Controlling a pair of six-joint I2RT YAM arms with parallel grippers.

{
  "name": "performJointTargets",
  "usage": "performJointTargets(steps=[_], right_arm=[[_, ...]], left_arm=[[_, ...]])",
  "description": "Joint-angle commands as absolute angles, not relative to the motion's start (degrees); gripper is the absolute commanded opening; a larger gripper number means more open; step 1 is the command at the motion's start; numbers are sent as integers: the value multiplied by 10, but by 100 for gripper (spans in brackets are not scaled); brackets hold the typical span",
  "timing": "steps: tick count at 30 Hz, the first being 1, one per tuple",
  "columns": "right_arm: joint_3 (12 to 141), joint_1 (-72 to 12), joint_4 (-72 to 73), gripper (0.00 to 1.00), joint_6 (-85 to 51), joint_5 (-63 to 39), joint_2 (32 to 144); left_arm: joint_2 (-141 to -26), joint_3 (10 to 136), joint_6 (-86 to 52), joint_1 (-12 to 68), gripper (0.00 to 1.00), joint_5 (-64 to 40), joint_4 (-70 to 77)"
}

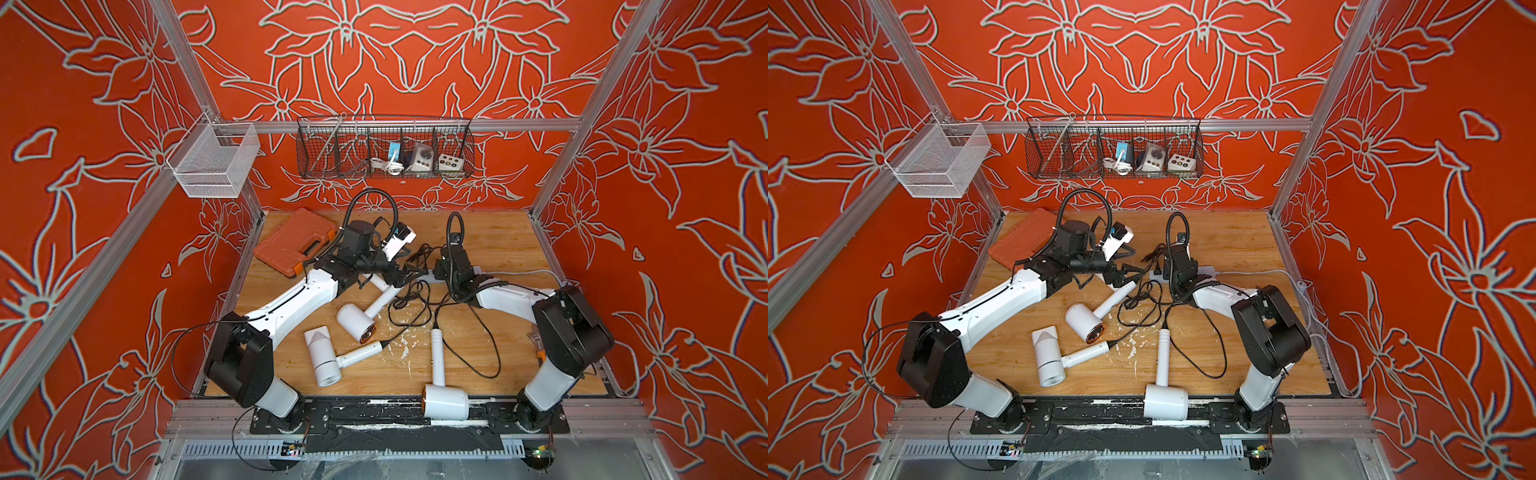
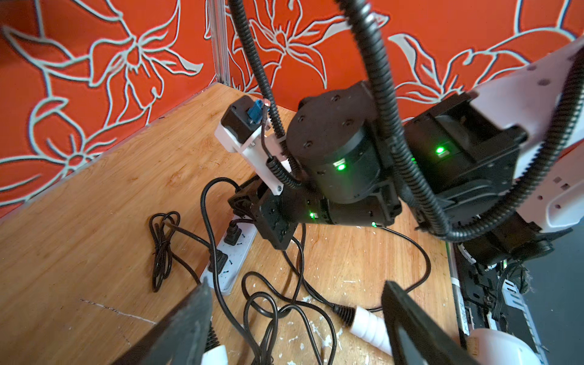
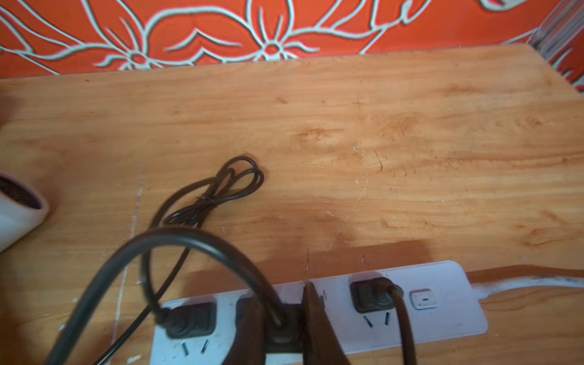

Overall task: Charge the blow dryers
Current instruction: Insert the plug into the socket.

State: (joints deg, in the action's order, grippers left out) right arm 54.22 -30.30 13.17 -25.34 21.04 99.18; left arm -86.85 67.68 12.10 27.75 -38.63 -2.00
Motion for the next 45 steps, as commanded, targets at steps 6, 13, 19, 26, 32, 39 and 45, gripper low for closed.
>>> performJointTargets(steps=[6,13,19,26,32,39,45], right_arm=[[558,-269,119,0,-288,211,1022],[548,-246,117,0,-281,177,1028],[544,-238,126,0,-280,131,1039],[558,-237,110,0,-275,103,1055],[553,-237,97,0,-271,114,1052],[538,-238,90,0,-264,117,1026],[538,-238,68,0,-264,119,1012]], left_arm=[[-862,677,123,275,83,-396,-14],[-867,678,121,275,83,-397,-12],[-870,678,123,275,83,-395,-15],[-871,679,124,275,83,-393,-16],[-871,679,124,275,83,-393,-18],[-870,680,127,275,83,-391,-20],[-872,682,126,275,83,-392,-19]])
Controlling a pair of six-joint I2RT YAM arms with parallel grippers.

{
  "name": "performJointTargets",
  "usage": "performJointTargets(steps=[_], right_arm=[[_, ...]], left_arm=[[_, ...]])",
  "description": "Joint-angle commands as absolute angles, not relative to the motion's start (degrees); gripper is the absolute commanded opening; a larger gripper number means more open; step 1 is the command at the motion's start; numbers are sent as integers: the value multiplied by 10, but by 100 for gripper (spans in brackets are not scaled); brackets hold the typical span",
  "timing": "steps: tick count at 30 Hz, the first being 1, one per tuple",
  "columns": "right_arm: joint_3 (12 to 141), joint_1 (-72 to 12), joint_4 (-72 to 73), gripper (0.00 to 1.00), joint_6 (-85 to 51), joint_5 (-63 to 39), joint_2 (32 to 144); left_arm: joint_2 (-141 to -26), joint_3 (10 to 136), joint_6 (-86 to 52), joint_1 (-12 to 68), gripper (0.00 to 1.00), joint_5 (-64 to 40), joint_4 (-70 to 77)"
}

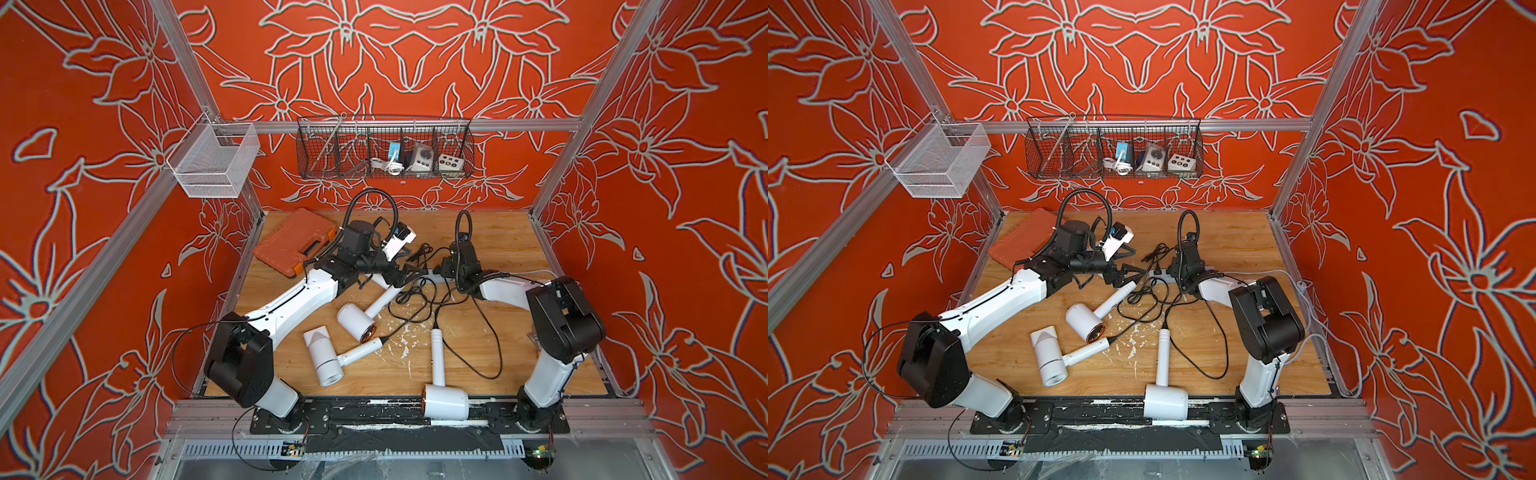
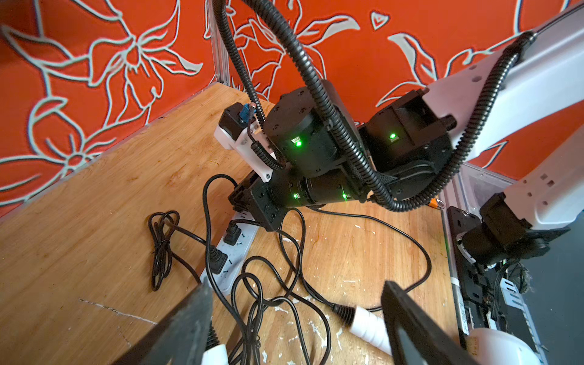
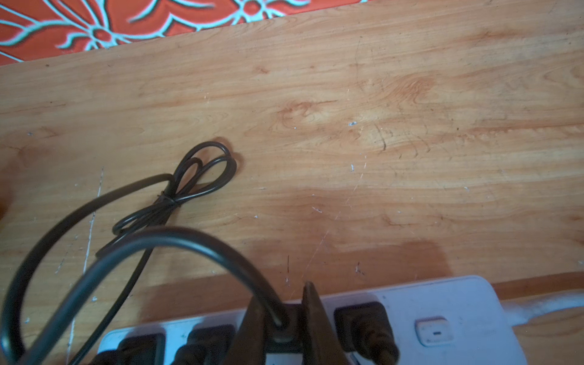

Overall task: Charge the blow dryers
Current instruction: Insert the plug into the socket.

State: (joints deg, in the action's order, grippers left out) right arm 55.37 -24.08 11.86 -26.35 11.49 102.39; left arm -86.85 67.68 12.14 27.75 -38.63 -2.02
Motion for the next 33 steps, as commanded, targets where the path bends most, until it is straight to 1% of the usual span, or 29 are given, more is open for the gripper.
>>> performJointTargets(steps=[1,26,30,33], right_arm=[[533,-238,71,0,-264,120,1009],[575,-238,49,0,-268,112,1067],[559,-245,62,0,-267,112,1070],[535,-267,89,0,-260,135,1071]], left_arm=[[-872,682,126,275,83,-393,-19],[-871,683,127,275,83,-394,-21],[-873,685,122,273,83,-398,-16],[-872,690,113,272,83,-407,-9]])
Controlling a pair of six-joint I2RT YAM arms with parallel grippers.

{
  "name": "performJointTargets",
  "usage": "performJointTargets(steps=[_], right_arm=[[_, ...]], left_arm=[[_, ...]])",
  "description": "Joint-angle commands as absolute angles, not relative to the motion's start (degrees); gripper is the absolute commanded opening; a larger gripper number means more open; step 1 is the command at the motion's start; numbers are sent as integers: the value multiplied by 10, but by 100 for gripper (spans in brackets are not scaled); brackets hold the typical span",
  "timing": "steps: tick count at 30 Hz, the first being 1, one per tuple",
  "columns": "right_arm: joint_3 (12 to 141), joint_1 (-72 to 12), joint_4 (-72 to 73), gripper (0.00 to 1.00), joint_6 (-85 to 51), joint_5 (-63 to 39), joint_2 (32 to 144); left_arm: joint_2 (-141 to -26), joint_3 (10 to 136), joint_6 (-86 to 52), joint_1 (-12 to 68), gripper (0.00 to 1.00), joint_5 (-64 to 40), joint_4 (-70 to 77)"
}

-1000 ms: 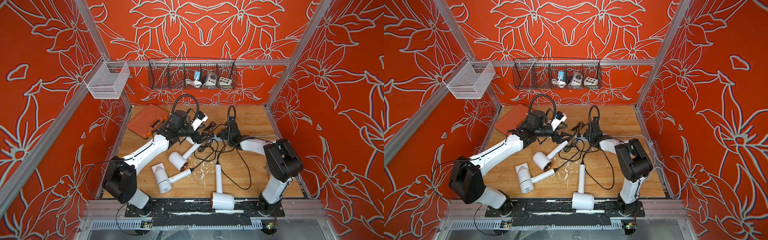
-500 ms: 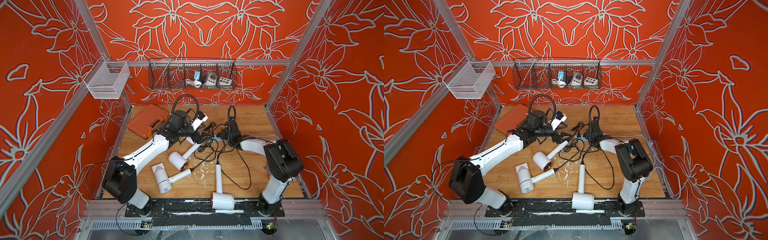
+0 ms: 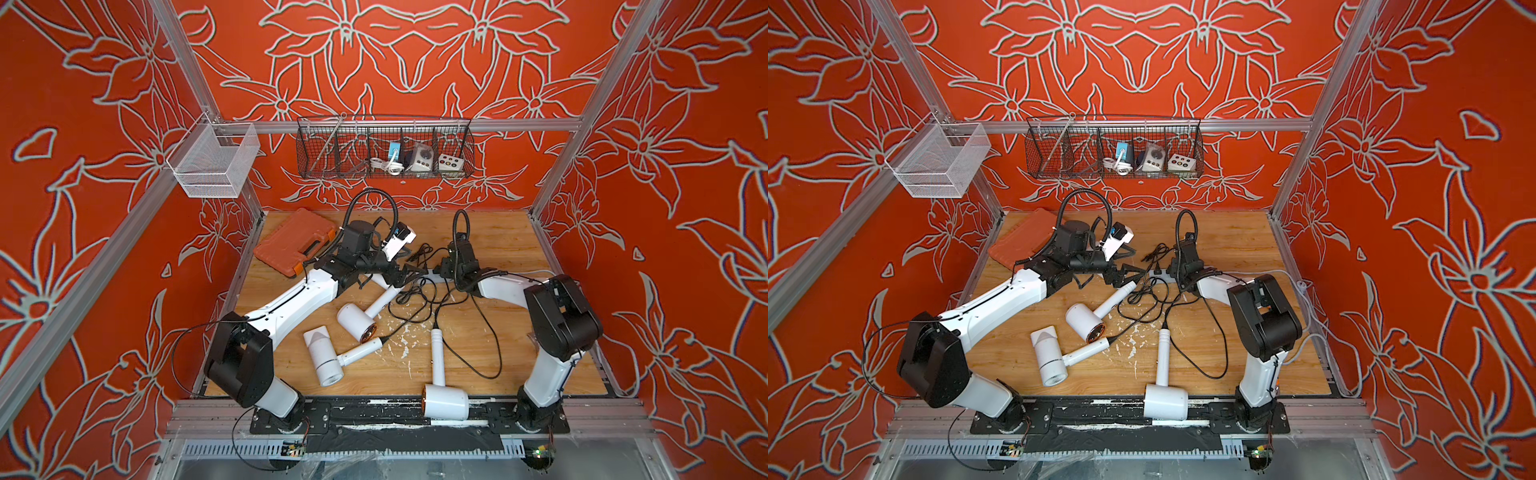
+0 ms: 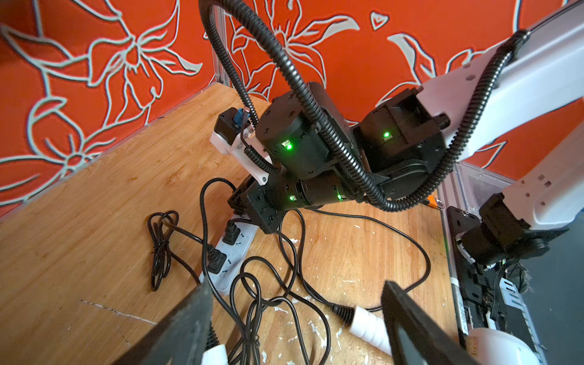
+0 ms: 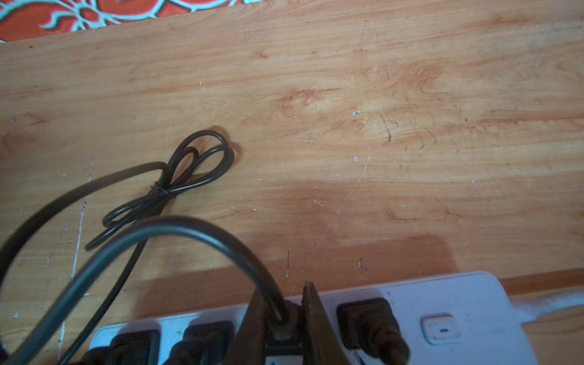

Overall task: Charge the blow dryers
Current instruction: Insert the plug into the socket.

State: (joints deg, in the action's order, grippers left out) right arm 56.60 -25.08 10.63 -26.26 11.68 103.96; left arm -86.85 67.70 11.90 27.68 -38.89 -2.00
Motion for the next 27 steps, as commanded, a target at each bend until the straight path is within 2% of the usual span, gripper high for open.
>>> performJointTargets(steps=[1,14,20,27], right_arm=[[523,-277,106,0,-256,147,1069],[489,-295,87,0,-327,153,1061],[454,-315,128,0,-327,178,1068],[476,-332,90,0,-343,194,1087]], left_arm=[[-871,689,108,271,83,-411,-5],[-837,676,99,269,83,-416,9],[-836,673,82,266,83,-416,22],[-835,674,80,265,84,-412,23]])
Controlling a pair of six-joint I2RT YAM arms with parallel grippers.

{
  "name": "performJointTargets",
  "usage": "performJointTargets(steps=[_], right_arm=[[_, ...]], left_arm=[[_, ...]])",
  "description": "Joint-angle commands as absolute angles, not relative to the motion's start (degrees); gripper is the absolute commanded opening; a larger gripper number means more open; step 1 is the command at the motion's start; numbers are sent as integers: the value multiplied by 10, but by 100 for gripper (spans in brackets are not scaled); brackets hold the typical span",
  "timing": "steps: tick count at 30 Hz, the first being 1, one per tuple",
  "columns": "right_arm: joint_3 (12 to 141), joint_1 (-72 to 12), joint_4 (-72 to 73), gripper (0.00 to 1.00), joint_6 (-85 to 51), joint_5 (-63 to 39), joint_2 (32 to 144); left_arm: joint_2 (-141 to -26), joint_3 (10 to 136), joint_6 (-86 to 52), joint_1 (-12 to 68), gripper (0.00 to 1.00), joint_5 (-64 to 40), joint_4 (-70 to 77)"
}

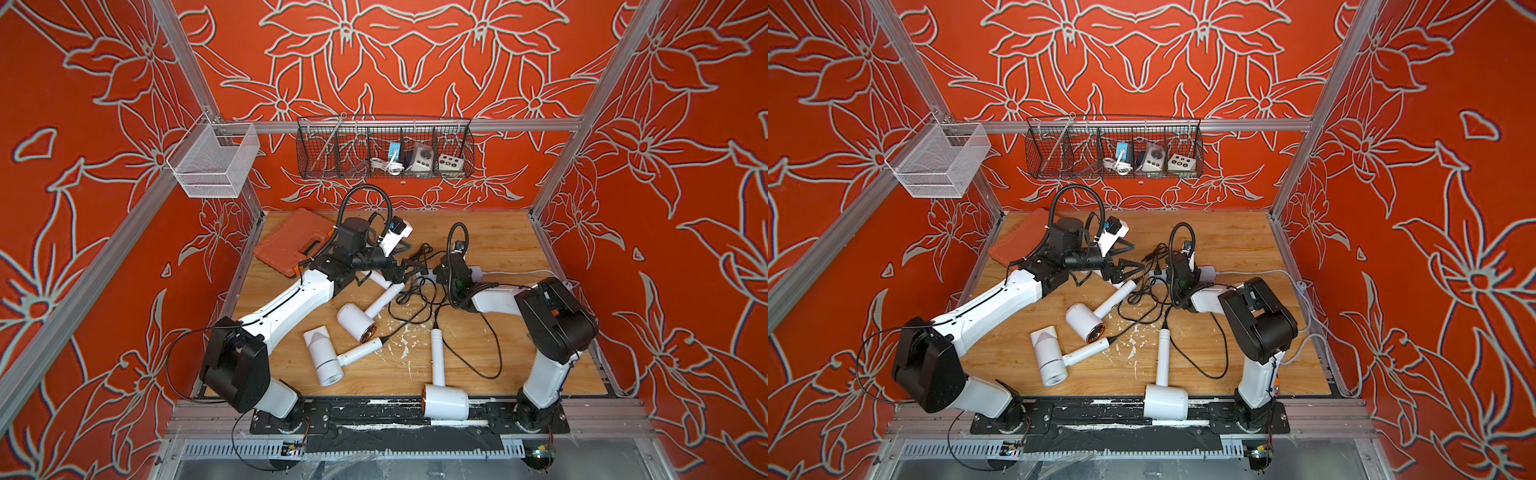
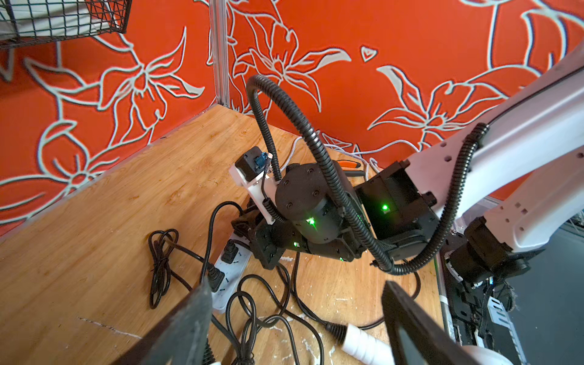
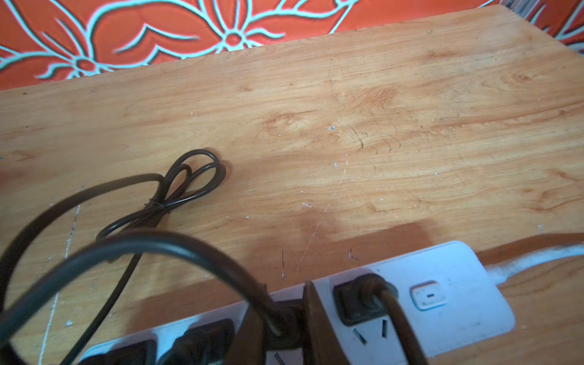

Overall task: Charge the blow dryers
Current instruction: Insert the plug into the socket.

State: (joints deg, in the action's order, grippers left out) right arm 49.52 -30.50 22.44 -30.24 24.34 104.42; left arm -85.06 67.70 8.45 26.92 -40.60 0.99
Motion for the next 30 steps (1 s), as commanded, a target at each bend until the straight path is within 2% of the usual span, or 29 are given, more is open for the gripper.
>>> performJointTargets(steps=[1,8,18,30], right_arm=[[485,-331,76,0,-347,190,1090],[602,-295,-82,0,-350,76,1135],[546,-301,-47,0,-367,83,1105],[604,-339,-176,0,-422,172,1120]], left_arm=[[-834,674,79,264,84,-412,23],[-833,675,79,258,84,-416,23],[-832,670,71,255,84,-423,31],[-827,668,72,256,84,-421,33]])
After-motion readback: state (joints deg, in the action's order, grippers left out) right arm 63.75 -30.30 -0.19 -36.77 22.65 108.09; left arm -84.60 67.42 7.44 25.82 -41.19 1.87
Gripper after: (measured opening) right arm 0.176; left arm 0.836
